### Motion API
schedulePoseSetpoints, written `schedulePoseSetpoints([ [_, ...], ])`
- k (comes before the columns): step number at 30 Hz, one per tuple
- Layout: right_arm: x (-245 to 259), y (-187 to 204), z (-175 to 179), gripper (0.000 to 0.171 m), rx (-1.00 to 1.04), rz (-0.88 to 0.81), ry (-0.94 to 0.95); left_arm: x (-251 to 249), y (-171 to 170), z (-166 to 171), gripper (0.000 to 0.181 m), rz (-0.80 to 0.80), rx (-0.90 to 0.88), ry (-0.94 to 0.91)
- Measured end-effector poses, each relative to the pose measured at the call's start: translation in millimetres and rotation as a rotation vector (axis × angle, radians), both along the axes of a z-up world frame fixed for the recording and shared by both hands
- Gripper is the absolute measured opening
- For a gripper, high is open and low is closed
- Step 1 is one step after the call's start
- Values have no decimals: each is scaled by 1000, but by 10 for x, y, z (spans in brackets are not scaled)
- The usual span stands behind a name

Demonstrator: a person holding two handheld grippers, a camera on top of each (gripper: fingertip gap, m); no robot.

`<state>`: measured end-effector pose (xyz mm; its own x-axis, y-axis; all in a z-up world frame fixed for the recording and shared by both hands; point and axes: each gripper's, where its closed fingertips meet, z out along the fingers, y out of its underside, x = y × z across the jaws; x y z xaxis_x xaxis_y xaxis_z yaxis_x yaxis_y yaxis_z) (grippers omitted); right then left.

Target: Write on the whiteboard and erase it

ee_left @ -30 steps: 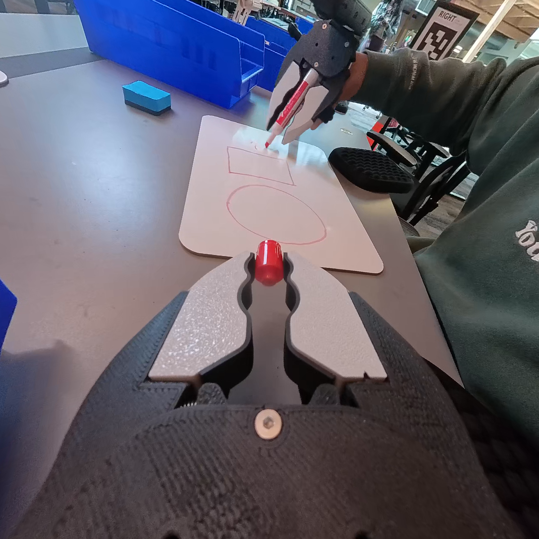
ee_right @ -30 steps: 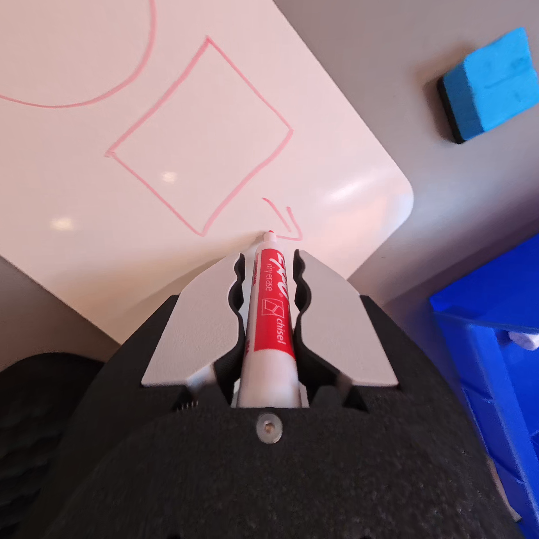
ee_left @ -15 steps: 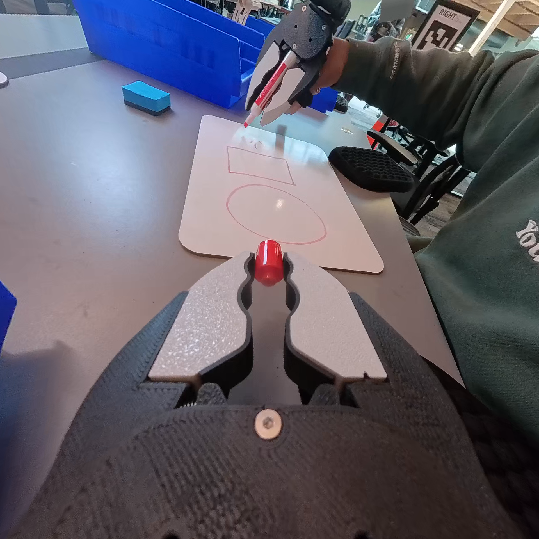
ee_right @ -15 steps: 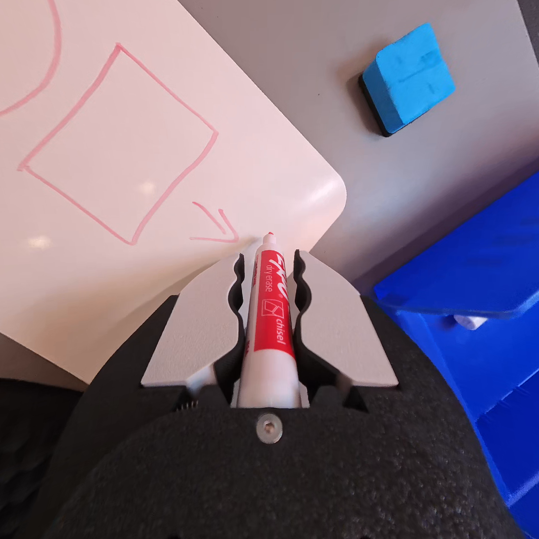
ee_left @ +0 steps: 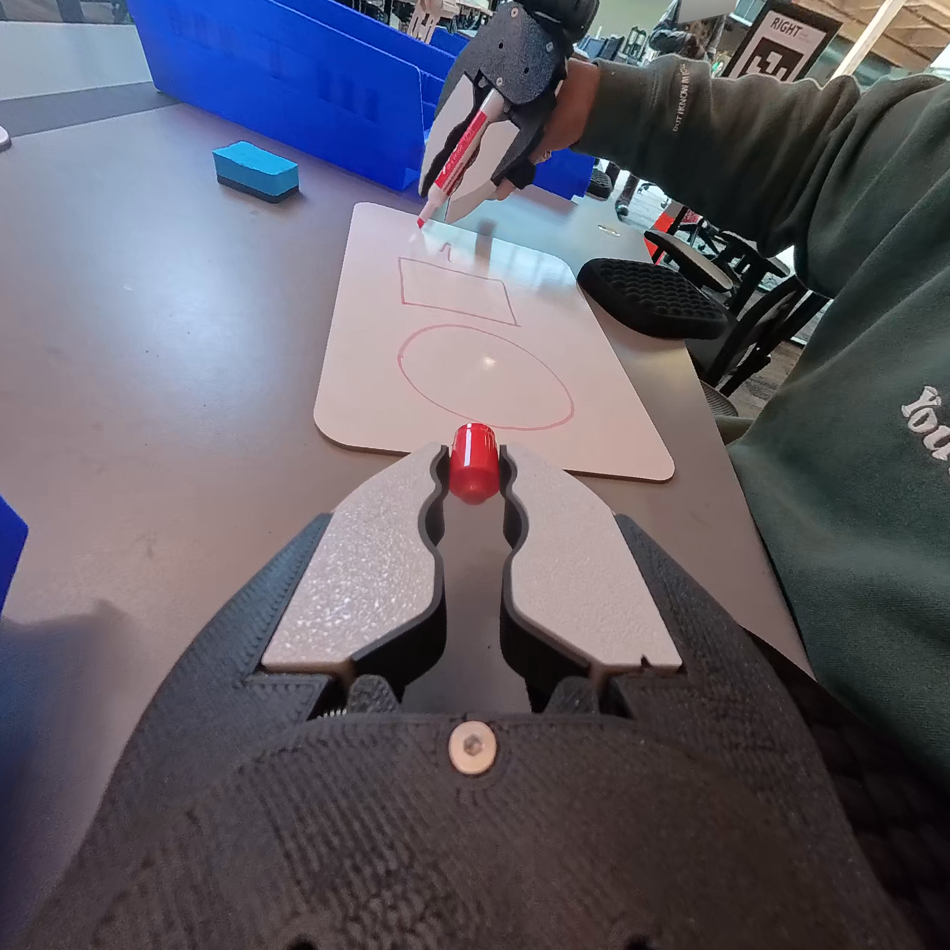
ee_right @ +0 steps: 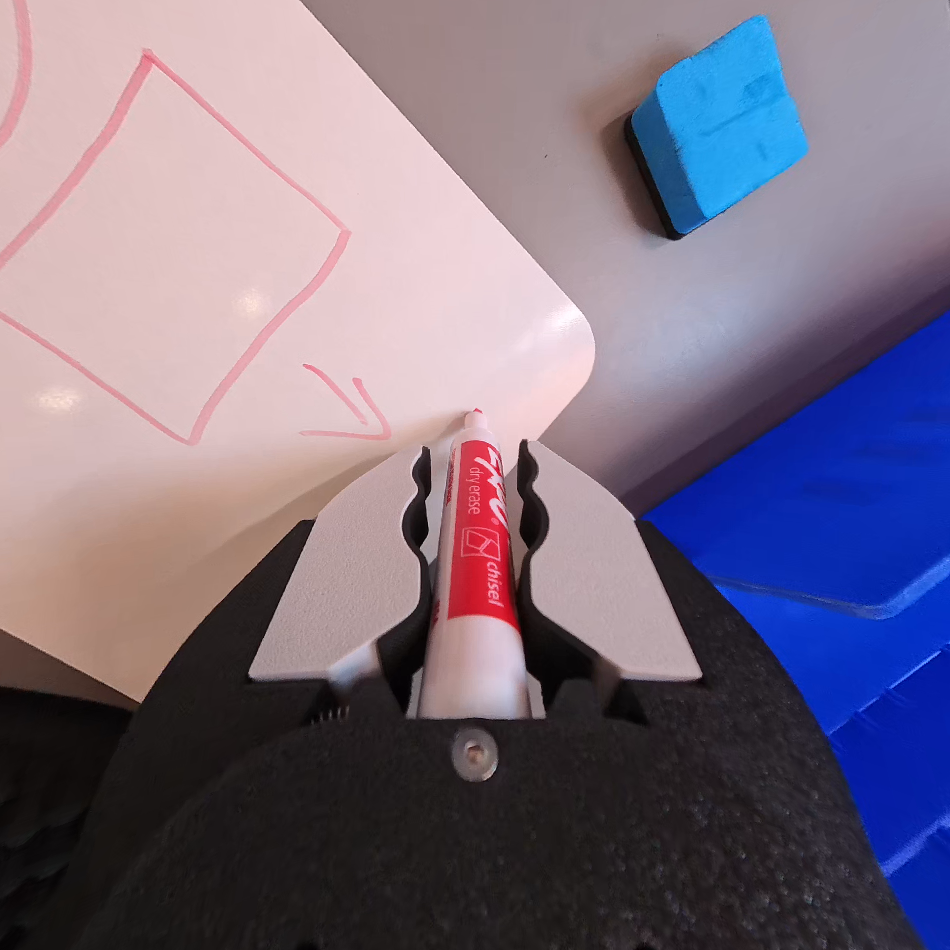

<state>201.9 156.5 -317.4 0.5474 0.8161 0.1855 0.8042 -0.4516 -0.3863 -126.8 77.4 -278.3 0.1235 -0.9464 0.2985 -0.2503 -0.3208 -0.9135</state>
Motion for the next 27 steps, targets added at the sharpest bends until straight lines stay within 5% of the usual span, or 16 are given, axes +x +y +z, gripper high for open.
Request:
schedulePoseSetpoints([
  [11,-145,-563,1,33,-88,68,-12,-1,4,-5,18,0,2,3],
  [27,281,-409,1,33,-74,-28,-47,-5,18,-6,18,4,2,3],
])
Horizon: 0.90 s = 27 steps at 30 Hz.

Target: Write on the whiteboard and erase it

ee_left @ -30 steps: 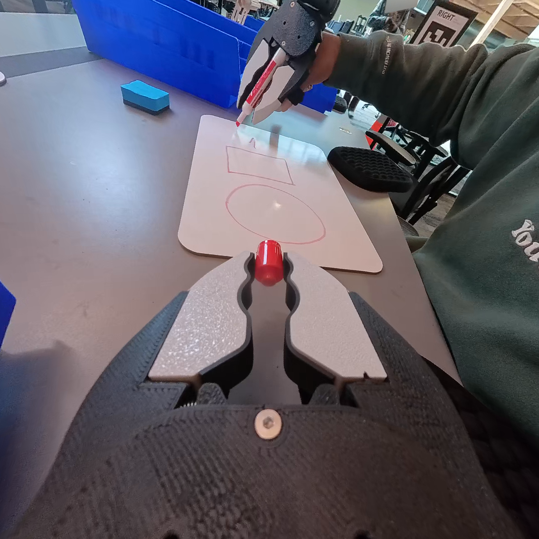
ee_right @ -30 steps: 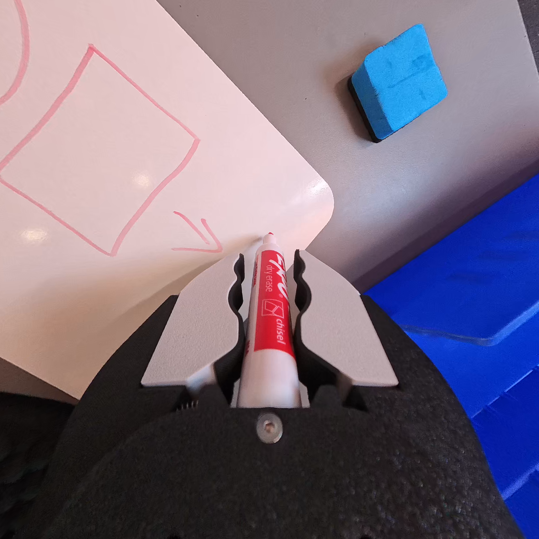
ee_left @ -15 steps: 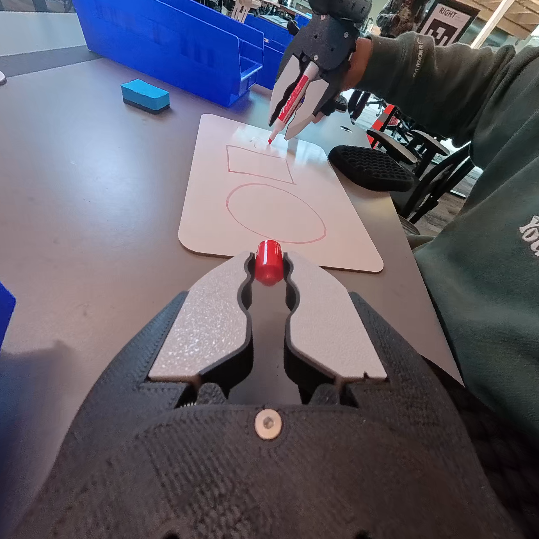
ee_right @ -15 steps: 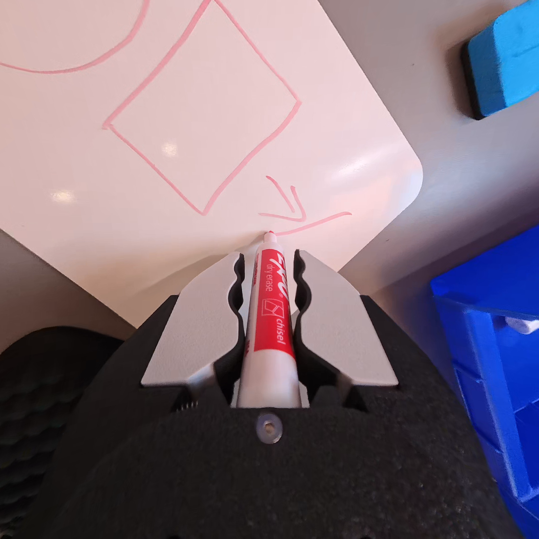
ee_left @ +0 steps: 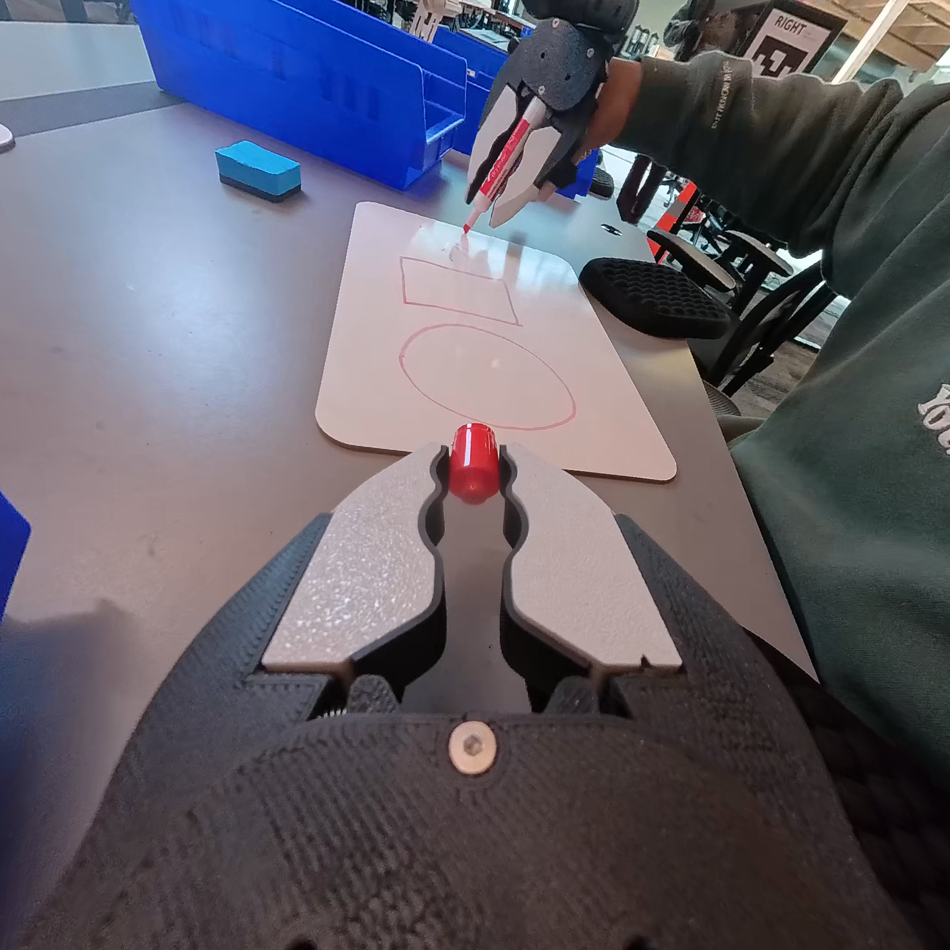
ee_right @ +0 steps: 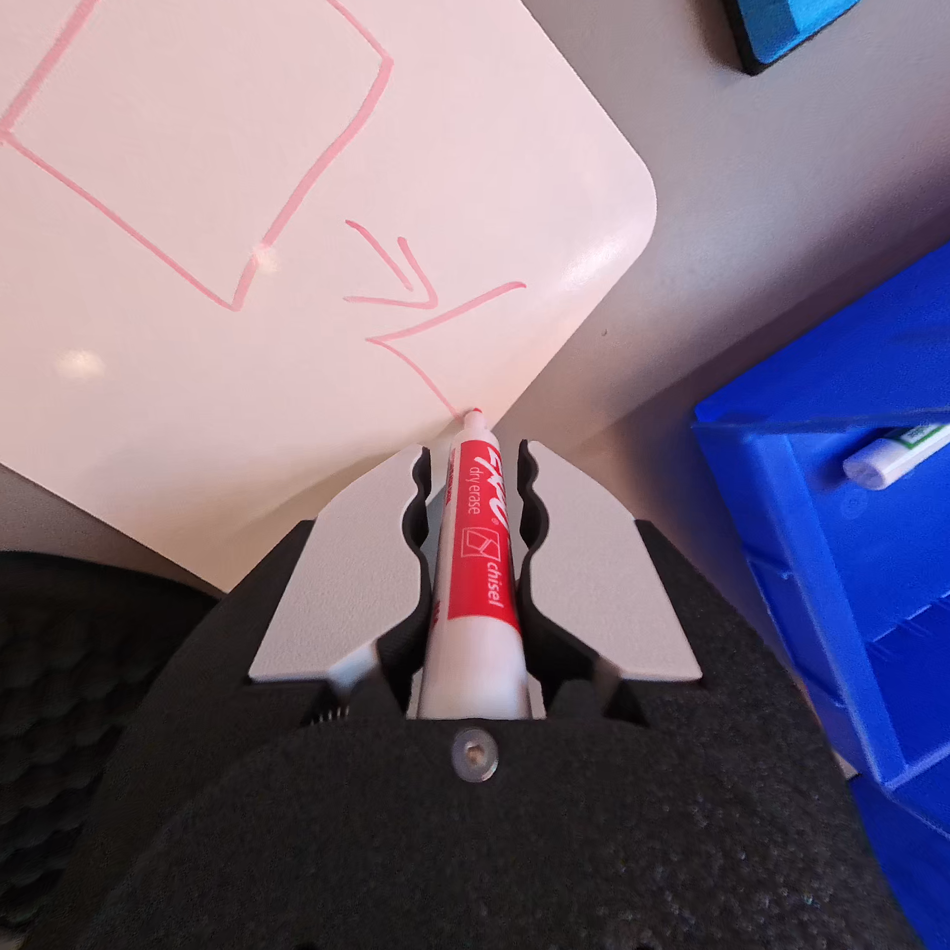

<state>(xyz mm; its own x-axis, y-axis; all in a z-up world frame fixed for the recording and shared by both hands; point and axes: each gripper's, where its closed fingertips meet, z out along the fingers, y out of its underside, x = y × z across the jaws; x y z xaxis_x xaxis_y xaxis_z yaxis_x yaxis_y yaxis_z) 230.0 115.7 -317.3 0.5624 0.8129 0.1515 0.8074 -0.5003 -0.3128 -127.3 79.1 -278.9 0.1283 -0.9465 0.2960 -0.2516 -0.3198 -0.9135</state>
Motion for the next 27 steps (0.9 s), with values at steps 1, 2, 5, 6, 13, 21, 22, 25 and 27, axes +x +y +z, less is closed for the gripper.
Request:
schedulePoseSetpoints([
  [1,-23,28,-1,33,3,4,2,-1,0,0,18,0,1,0],
  [2,-51,63,-1,33,8,9,4,0,-1,0,18,-1,3,1],
  [5,-147,214,-4,33,31,25,3,2,-6,-3,18,-3,7,3],
  [6,-184,270,-6,33,37,29,6,3,-10,-2,18,-4,5,2],
  [13,-293,439,67,34,74,43,34,7,-17,1,18,-9,7,0],
  [21,-1023,35,656,34,246,94,447,32,-34,31,18,-18,-14,-27],
  [22,-1152,-38,714,34,262,118,505,42,-48,44,18,-22,-11,-35],
  [25,-1547,-272,867,34,308,218,670,90,-130,122,18,-48,16,-69],
  [27,-1808,-426,934,34,318,276,765,133,-203,199,18,-66,57,-100],
])
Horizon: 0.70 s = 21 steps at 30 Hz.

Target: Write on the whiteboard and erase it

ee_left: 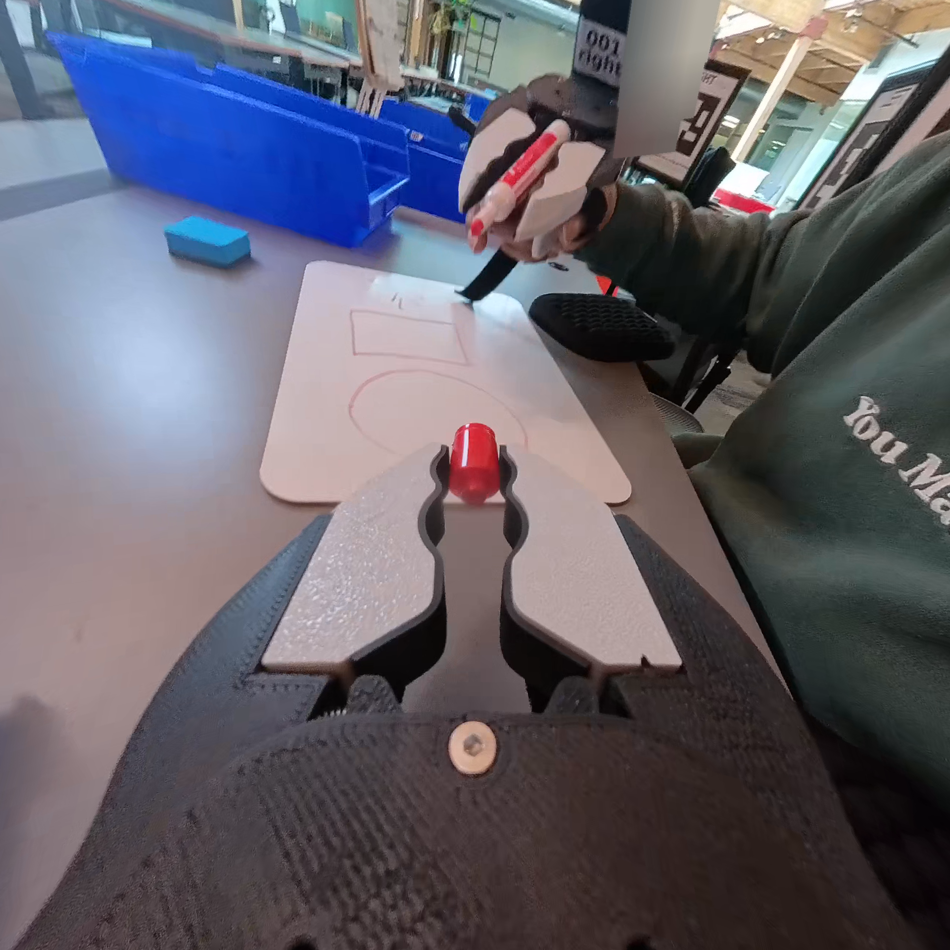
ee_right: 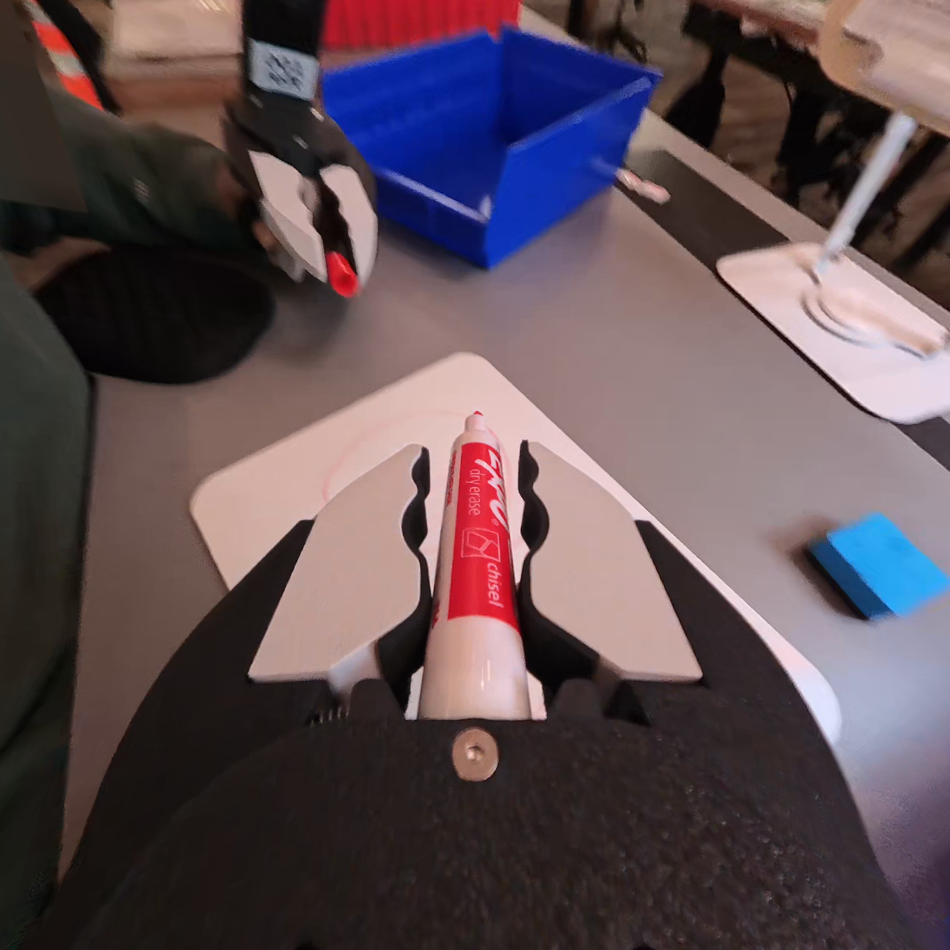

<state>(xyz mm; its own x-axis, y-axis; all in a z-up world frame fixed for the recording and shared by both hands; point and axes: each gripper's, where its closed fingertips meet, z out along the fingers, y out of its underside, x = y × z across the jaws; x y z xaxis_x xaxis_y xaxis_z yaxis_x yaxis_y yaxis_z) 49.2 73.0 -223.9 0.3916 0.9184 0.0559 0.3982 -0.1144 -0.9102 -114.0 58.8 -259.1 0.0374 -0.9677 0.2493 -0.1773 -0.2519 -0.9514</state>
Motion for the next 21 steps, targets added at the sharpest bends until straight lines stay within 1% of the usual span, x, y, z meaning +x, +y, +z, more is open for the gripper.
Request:
schedulePoseSetpoints([
  [4,-438,-294,79,34,-1,103,117,96,-135,166,18,-11,97,-78],
  [8,-692,-527,114,34,-59,97,207,172,-309,325,18,-26,237,-141],
  [11,-808,-661,116,34,-84,54,272,206,-422,369,18,-40,333,-163],
  [14,-909,-744,114,34,-104,9,362,221,-480,370,18,-52,364,-172],
  [18,-1047,-806,120,34,-94,2,456,227,-540,335,18,-72,392,-163],
  [21,-1111,-829,112,34,-98,11,472,229,-598,329,18,-89,420,-156],
])
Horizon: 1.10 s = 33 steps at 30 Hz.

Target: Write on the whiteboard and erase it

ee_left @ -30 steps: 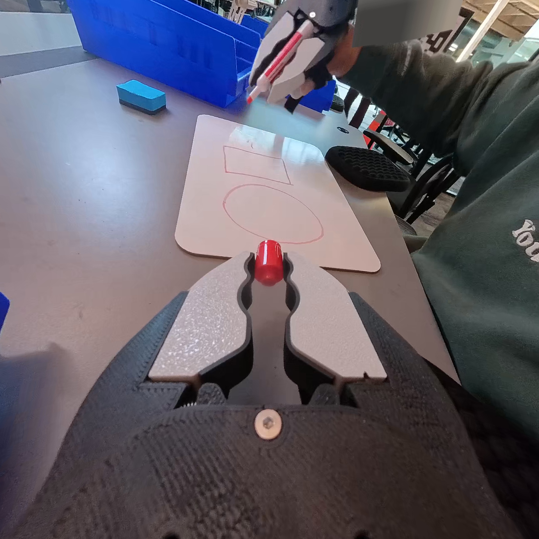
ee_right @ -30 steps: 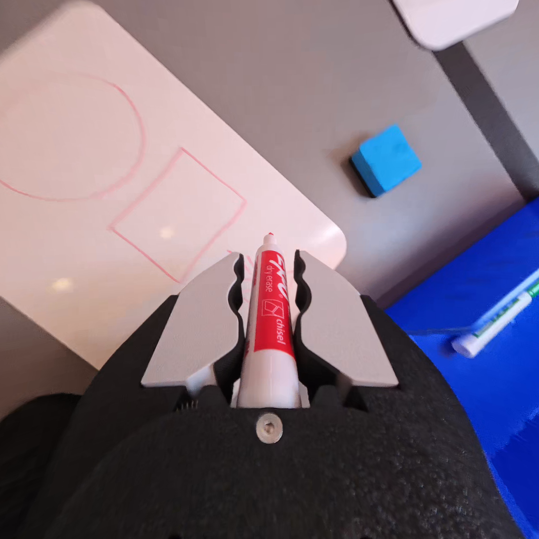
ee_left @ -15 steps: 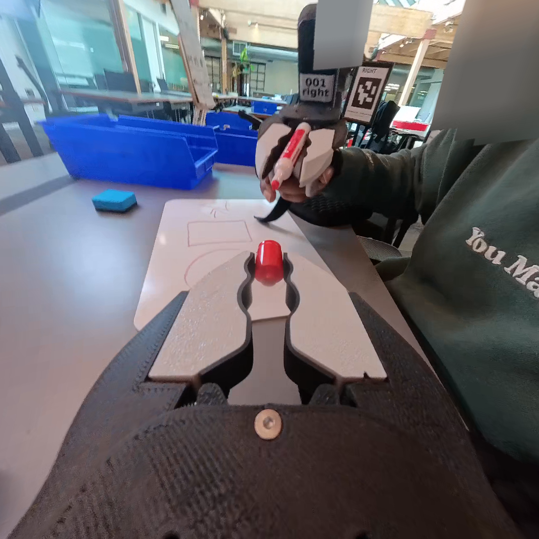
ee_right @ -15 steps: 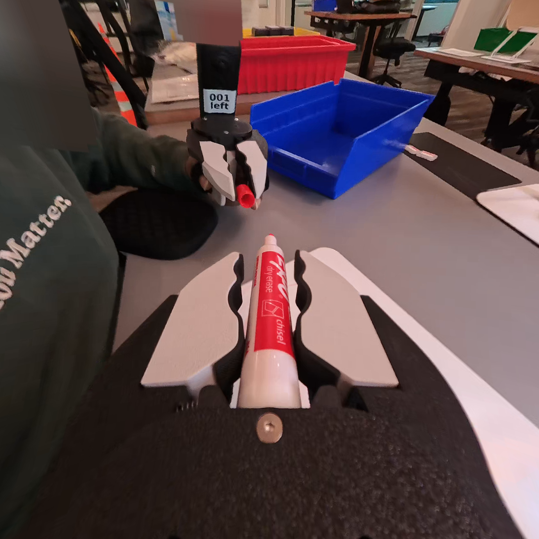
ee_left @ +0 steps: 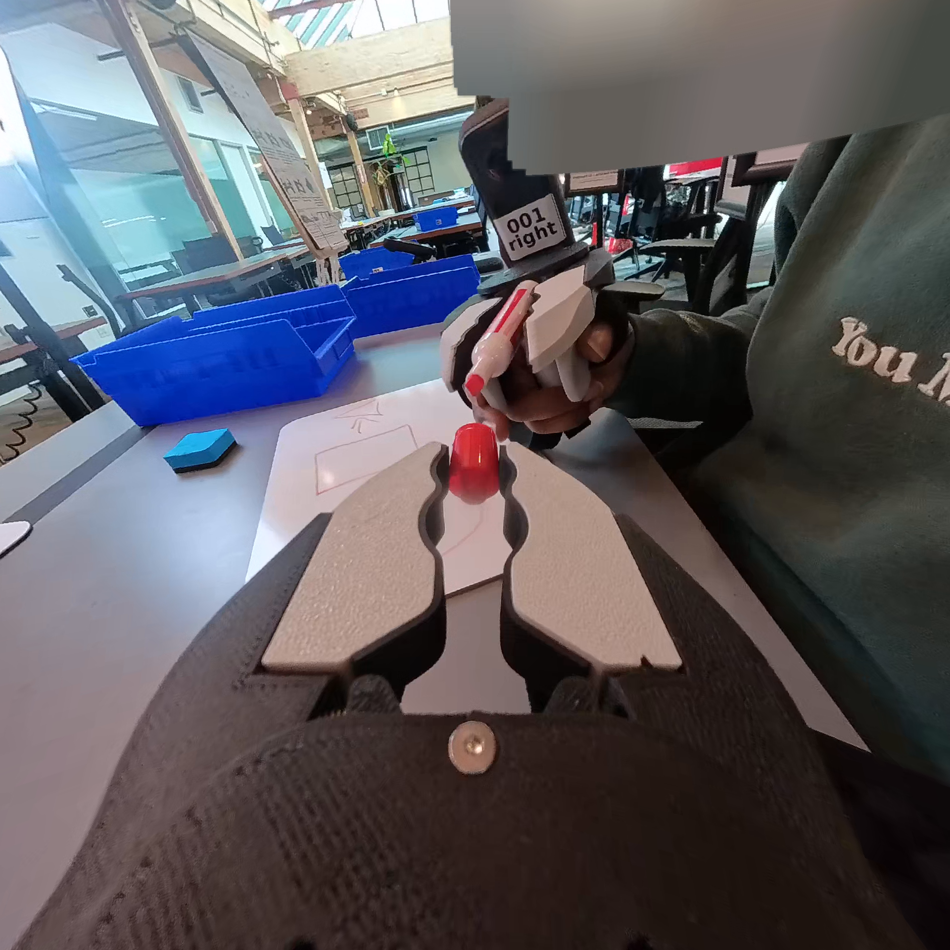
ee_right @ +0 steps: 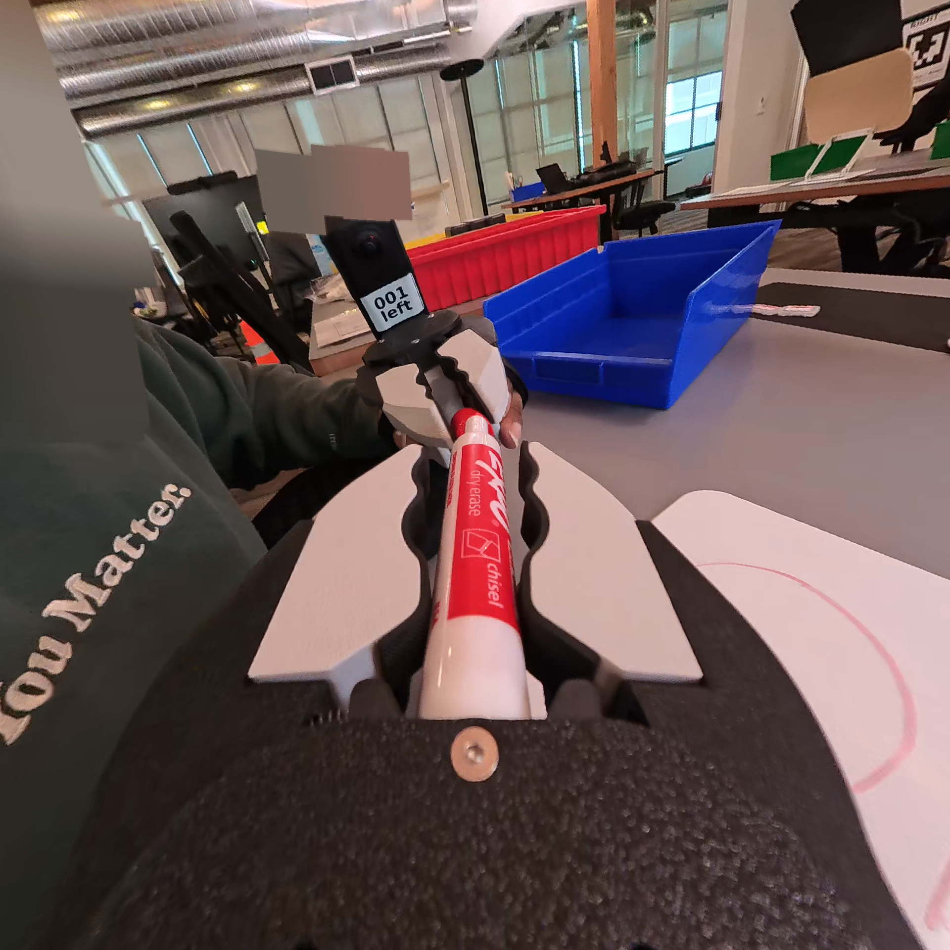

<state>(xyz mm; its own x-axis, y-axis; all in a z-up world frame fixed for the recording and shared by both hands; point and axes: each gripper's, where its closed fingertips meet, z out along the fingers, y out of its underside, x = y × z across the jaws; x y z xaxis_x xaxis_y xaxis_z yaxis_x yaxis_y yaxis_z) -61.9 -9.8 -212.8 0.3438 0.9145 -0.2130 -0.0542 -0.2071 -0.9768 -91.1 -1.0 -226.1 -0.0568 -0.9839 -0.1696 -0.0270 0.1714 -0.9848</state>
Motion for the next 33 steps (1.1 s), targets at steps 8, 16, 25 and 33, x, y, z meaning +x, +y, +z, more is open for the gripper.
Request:
schedulePoseSetpoints([
  [8,-106,-63,-113,34,-34,50,-45,10,-106,-17,18,-26,53,21],
  [16,-264,-147,-313,34,-24,93,-162,25,-216,-152,18,-80,63,112],
  [25,-286,-221,-311,33,-76,116,-130,2,-288,-131,17,-63,152,151],
  [33,-306,-317,-339,33,-121,138,-105,-17,-390,-139,17,-90,175,171],
])
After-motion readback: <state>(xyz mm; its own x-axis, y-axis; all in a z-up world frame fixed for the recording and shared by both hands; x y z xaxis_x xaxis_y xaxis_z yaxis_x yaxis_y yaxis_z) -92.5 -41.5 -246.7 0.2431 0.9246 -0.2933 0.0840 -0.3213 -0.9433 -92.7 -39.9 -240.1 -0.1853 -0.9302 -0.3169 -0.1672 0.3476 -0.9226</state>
